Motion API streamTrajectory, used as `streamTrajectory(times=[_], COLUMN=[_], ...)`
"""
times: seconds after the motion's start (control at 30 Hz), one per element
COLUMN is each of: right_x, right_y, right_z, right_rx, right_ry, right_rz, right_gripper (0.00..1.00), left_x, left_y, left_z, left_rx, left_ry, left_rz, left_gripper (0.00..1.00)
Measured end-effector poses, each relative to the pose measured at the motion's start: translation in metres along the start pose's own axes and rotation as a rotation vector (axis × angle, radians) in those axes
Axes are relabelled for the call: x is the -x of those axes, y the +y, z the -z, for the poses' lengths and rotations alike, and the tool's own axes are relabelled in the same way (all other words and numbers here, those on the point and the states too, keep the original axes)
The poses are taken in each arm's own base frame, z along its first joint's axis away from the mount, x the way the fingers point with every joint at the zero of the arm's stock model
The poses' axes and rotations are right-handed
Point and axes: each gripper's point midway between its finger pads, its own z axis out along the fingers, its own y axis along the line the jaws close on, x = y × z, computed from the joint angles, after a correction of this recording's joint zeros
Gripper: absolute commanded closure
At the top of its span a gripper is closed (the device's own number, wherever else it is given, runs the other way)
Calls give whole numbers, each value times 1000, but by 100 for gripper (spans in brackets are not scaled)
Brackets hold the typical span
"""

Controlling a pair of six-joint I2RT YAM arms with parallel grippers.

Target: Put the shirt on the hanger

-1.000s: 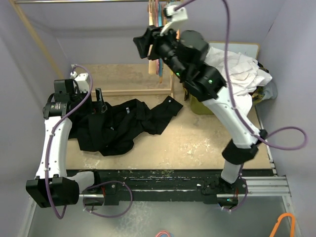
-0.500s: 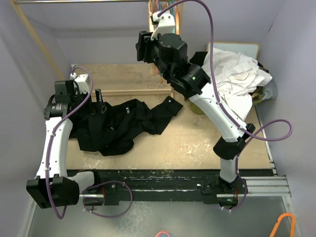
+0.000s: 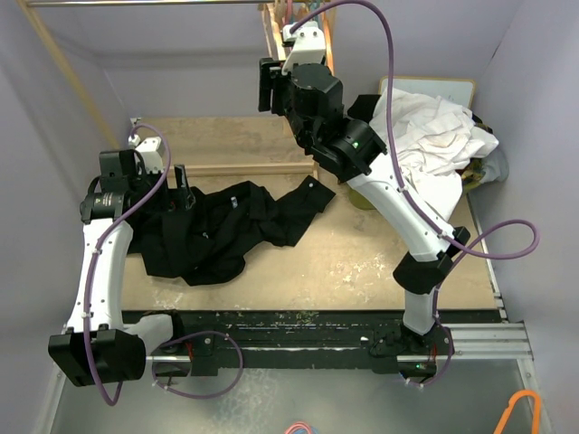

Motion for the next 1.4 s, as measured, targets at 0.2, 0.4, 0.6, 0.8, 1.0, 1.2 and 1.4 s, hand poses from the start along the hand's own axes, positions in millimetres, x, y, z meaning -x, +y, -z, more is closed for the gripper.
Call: streamTrajectory(times=[0.2, 0.4, 0.6, 0.8, 1.0, 1.2, 1.4], right_x=[1, 0, -1, 0, 10, 48, 79], right_y=[-9, -12, -12, -14, -20, -34, -33], right_z=[0, -1, -2, -1, 14, 43, 57], right_rx=[-43, -52, -49, -46, -9, 24, 66], right_ry=[-4, -3, -2, -9, -36, -140, -230], right_rz=[33, 57, 66, 101, 140, 122, 96], right_gripper=[34, 69, 100, 100, 100, 100, 100], left_x=[0, 0, -3, -4, -10, -14, -18], left_y=[0, 0, 0, -1, -2, -1, 2], left_z=[0, 0, -1, -2, -6, -13, -21], left_rx=[0, -1, -4, -11, -23, -22, -16], left_ry=[-1, -2, 4, 8, 25, 54, 83], left_rz=[-1, -2, 0, -1, -3, -1, 4], left_gripper=[1, 1, 1, 1, 1, 1, 1])
